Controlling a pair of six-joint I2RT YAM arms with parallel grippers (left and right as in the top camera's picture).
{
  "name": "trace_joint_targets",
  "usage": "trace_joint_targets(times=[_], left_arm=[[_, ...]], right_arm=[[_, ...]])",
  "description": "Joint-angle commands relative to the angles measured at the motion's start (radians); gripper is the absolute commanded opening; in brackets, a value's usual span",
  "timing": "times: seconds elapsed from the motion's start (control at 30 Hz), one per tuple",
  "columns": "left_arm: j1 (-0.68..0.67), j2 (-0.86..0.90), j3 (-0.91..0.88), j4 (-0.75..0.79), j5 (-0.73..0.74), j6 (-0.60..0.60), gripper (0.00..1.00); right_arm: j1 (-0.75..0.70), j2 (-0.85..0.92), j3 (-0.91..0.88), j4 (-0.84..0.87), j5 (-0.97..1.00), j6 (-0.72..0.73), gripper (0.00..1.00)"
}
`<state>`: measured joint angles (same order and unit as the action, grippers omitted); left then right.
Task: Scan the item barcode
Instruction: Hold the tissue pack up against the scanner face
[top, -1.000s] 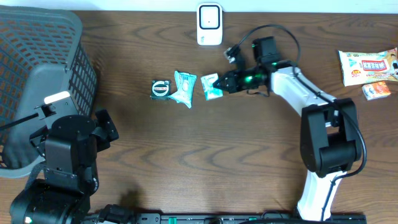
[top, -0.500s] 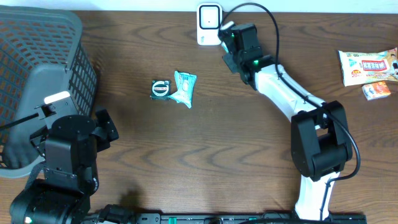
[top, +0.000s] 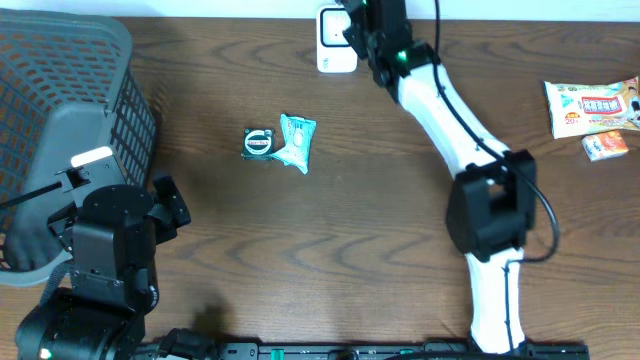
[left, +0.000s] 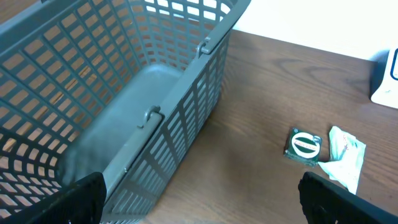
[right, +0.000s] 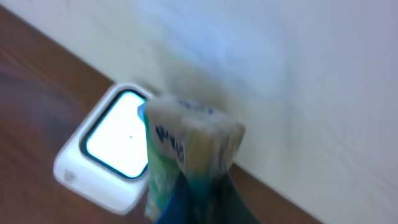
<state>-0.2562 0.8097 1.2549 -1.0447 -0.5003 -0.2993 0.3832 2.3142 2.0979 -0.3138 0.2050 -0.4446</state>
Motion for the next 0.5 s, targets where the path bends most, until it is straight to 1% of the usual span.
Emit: trace_joint_targets(times=[0.0,0.13,0.23,0.47], left_arm=[[0.002,0.0,0.01,-0.002,-0.009,-0.002,0.98],[0.002,0.0,0.01,-0.002,-0.008,-0.002,0.98],[0.002,0.0,0.01,-0.002,-0.009,-0.002,0.98],[0.002,0.0,0.01,-0.002,-0.009,-0.002,0.98]], right_arm=[[0.002,0.122,0.148,-0.071,-0.004,-0.058,0.01],[0.008,0.196,0.233,-0.095,0.029,-0.105,0.01],[0.009,0.204,0.233,-0.095,0.059,-0.136,0.01],[0.014,0.204,0.243,-0.092,0.059,-0.149,0.01]])
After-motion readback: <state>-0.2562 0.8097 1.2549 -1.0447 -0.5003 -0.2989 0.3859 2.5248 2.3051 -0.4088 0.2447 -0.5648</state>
